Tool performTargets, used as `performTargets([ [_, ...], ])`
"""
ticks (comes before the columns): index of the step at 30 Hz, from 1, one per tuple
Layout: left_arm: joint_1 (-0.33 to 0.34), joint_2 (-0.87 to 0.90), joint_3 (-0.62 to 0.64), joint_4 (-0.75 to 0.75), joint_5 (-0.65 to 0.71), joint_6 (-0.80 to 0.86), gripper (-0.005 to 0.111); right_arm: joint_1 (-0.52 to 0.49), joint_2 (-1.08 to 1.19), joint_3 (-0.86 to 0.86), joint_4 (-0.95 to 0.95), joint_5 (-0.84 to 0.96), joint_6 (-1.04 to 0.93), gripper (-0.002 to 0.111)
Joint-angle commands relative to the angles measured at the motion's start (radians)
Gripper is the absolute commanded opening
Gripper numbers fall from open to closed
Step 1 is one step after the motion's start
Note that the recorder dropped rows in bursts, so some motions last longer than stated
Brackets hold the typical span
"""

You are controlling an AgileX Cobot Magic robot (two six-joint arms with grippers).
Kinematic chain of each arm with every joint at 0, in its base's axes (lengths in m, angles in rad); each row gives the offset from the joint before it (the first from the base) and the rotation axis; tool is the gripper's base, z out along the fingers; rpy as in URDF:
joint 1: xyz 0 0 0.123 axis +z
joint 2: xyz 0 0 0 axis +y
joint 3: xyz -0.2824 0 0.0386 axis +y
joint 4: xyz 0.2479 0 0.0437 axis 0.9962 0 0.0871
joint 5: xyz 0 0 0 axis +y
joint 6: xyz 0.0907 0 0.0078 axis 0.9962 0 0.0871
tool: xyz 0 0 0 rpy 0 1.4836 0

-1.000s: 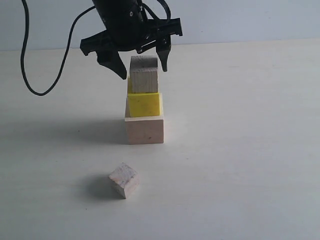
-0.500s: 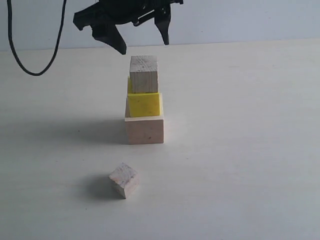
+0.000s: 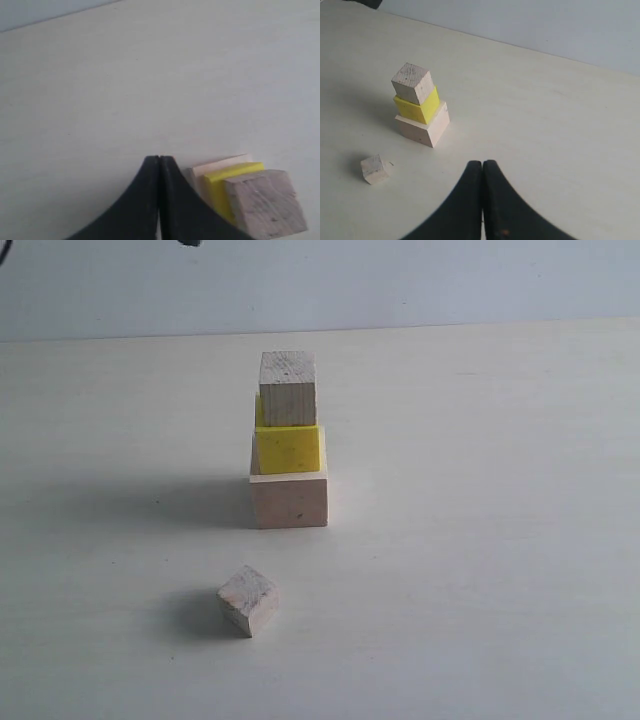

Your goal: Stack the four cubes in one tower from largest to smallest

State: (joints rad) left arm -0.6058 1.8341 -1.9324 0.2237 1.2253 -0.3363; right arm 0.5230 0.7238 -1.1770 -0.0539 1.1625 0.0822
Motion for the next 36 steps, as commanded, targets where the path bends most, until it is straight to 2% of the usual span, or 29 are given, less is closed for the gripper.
performTargets([
  [1, 0.098, -0.085, 0.103, 0.009, -0.004, 0.043, 0.000, 0.001, -0.002, 0.005, 0.002, 0.015, 0.000, 0.000],
  [2, 0.135, -0.127, 0.184, -0.041, -0.004, 0.059, 0.000, 0.001, -0.002, 0.005, 0.002, 0.015, 0.000, 0.000],
  [3, 0.148, -0.145, 0.219, -0.075, -0.004, 0.077, 0.000, 0.001, -0.002, 0.005, 0.002, 0.015, 0.000, 0.000],
  [4, 0.166, -0.184, 0.312, -0.129, -0.004, 0.122, 0.000, 0.001, 0.000, 0.005, 0.002, 0.011, 0.000, 0.000],
  [8, 0.168, -0.305, 0.560, -0.142, -0.004, 0.141, 0.000, 0.001, 0.031, 0.028, 0.084, 0.009, -0.064, 0.000],
  [10, 0.168, -0.400, 0.661, -0.158, -0.130, 0.142, 0.000, 0.001, 0.062, 0.086, 0.178, -0.011, -0.136, 0.000],
  [12, 0.168, -0.478, 0.726, -0.176, -0.200, 0.142, 0.000, 0.001, 0.076, 0.141, 0.209, -0.053, -0.136, 0.000],
  [16, 0.168, -0.636, 0.844, -0.200, -0.292, 0.157, 0.000, 0.001, 0.094, 0.236, 0.256, -0.180, -0.144, 0.000],
  [21, 0.168, -0.855, 0.968, -0.235, -0.358, 0.181, 0.000, 0.001, 0.100, 0.352, 0.359, -0.318, -0.280, 0.000],
  [25, 0.168, -0.987, 1.048, -0.248, -0.364, 0.183, 0.000, 0.001, 0.139, 0.447, 0.557, -0.398, -0.488, 0.000],
  [30, 0.168, -1.140, 1.124, -0.264, -0.400, 0.183, 0.000, 0.001, 0.232, 0.559, 0.886, -0.493, -0.843, 0.000],
  [34, 0.168, -1.201, 1.159, -0.271, -0.397, 0.175, 0.000, 0.001, 0.305, 0.606, 1.095, -0.507, -1.124, 0.000],
  [36, 0.168, -1.217, 1.177, -0.291, -0.396, 0.175, 0.000, 0.001, 0.330, 0.616, 1.146, -0.507, -1.204, 0.000],
])
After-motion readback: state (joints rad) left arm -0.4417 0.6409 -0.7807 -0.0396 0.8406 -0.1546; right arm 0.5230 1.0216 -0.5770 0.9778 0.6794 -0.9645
